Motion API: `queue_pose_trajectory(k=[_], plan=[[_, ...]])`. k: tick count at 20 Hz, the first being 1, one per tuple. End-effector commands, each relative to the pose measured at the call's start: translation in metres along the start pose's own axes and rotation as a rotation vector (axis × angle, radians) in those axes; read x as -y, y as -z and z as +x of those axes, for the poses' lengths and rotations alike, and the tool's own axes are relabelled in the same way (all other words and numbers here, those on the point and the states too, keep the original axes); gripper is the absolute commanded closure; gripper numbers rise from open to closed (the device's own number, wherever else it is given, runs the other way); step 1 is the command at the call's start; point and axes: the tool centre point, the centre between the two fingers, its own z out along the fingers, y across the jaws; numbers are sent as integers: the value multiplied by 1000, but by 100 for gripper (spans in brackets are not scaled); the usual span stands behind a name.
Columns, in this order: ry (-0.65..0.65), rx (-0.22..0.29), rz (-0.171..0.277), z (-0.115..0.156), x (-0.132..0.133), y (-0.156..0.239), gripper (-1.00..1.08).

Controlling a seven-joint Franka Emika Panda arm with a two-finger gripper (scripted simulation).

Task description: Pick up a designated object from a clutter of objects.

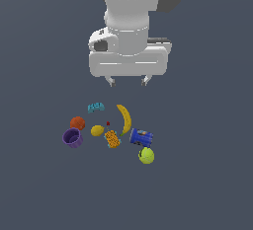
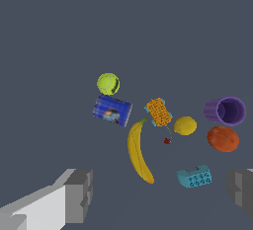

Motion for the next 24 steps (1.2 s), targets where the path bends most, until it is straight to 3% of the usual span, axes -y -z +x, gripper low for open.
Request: queue_pose_trajectory(k=[1, 10, 16, 24], plan=[[0, 0, 0, 0, 0, 0, -92], [-82, -1, 17, 2, -30, 0, -92], [-80, -1, 16, 2, -29, 0, -92], [-140, 6, 21, 7, -57, -30, -92]])
